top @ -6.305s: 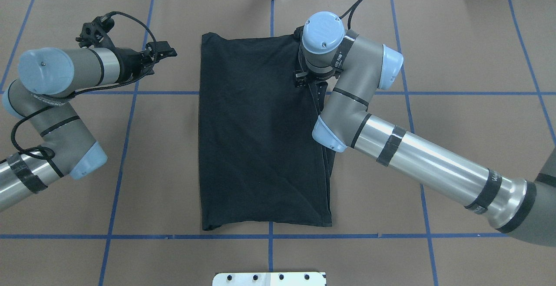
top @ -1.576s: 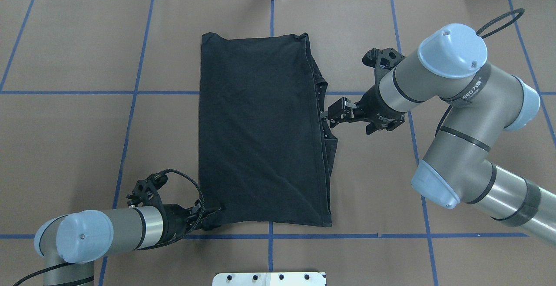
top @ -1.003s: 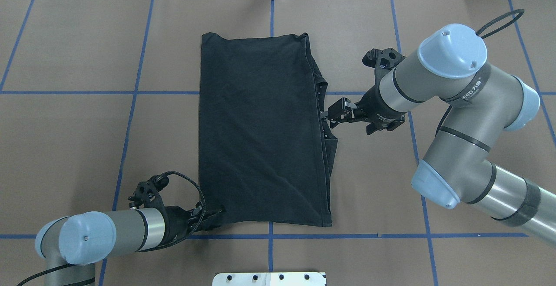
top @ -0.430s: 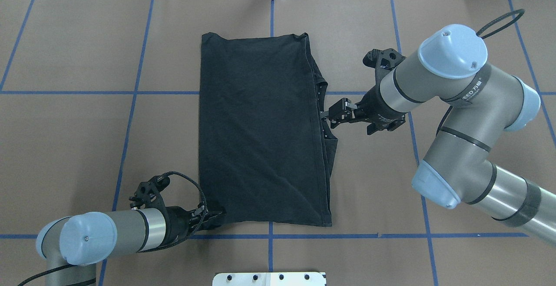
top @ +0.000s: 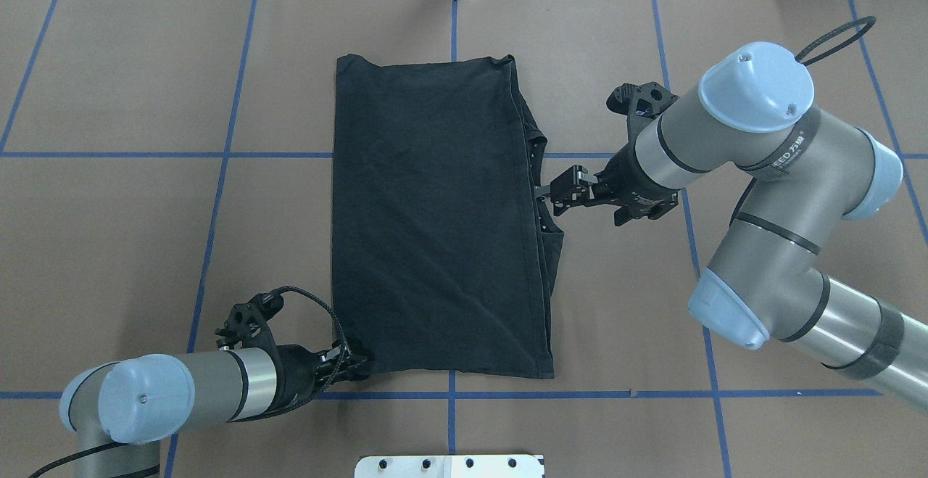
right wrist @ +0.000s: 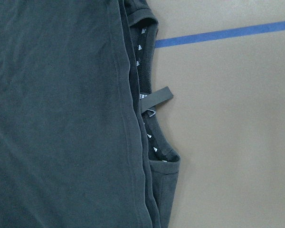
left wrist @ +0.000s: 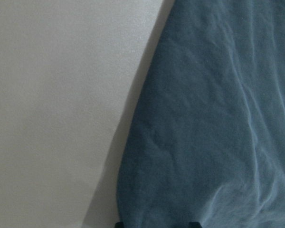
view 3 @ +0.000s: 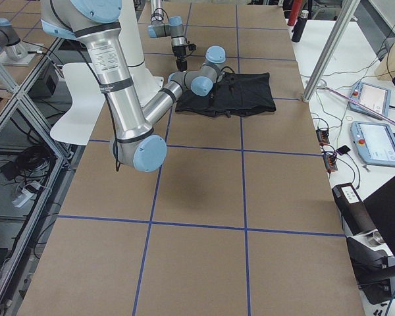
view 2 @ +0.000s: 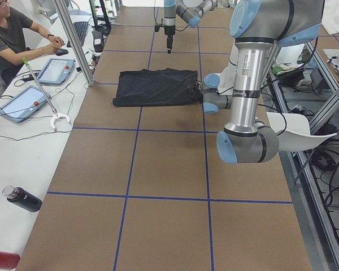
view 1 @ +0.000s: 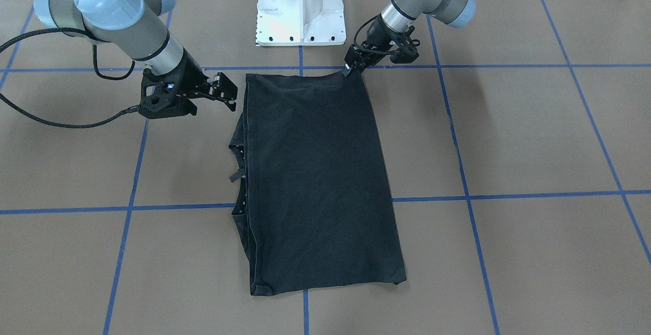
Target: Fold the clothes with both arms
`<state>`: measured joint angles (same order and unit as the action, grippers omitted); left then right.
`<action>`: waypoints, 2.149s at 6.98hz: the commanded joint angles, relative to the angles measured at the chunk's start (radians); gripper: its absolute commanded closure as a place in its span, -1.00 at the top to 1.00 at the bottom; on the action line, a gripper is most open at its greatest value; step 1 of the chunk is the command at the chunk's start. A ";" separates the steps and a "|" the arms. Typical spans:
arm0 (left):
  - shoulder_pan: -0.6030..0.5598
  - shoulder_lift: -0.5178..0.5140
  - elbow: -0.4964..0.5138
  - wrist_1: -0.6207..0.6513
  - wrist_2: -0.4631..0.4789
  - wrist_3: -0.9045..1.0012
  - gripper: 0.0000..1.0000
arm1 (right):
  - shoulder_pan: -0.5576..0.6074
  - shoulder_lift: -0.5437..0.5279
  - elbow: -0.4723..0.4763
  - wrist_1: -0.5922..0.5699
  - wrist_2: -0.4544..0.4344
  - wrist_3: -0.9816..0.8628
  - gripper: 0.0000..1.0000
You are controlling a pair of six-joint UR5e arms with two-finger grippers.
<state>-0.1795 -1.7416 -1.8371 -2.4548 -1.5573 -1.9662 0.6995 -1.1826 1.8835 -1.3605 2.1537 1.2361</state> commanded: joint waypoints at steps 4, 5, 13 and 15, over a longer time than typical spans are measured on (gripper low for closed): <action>-0.002 -0.001 0.001 0.008 -0.003 0.001 0.01 | 0.000 0.000 -0.004 0.000 -0.002 -0.003 1.00; -0.003 -0.001 0.001 0.008 -0.003 0.001 -0.59 | 0.000 0.000 -0.004 0.000 -0.002 -0.003 1.00; -0.003 -0.001 -0.077 0.079 -0.013 0.003 -1.00 | -0.279 0.012 0.026 0.003 -0.265 0.287 1.00; -0.002 -0.001 -0.074 0.079 -0.013 0.003 -1.00 | -0.378 0.012 0.022 0.001 -0.348 0.341 1.00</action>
<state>-0.1818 -1.7426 -1.9130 -2.3762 -1.5706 -1.9635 0.3854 -1.1701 1.9071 -1.3578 1.8565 1.5425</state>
